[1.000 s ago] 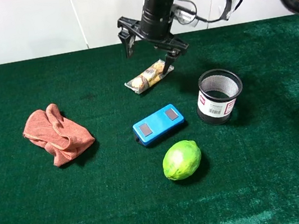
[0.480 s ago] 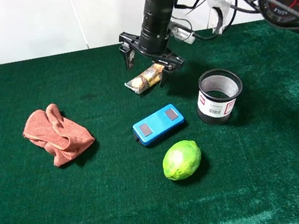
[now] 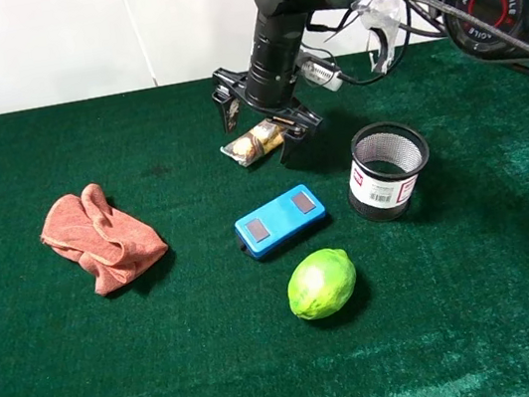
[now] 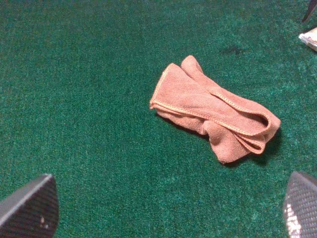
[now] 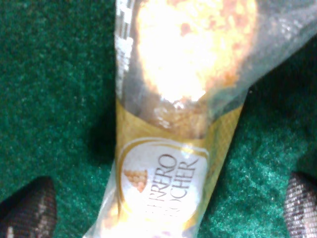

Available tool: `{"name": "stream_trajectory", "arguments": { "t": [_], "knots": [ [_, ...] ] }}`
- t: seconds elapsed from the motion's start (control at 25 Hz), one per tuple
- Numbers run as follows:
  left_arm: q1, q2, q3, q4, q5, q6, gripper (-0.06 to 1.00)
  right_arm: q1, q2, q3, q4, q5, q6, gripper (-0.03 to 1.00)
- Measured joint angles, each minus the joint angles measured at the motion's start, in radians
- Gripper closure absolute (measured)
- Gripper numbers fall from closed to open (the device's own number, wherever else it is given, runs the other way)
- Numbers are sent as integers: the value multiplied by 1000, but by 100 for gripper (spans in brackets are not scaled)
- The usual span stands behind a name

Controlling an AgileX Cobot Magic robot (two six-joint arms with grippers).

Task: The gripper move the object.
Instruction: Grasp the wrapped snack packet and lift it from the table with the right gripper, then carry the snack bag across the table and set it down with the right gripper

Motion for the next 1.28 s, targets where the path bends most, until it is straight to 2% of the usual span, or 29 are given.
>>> {"name": "stream_trajectory", "arguments": {
  "t": [0.16,0.48,0.8,1.28],
  "knots": [
    [0,0,0,0,0,0,3,0,0,0,-1,-2,0,30],
    [0,0,0,0,0,0,3,0,0,0,-2,-3,0,63],
    [0,0,0,0,0,0,3,0,0,-3,-1,6,3,91],
    [0,0,0,0,0,0,3,0,-1,-3,-1,7,3,91]
  ]
}}
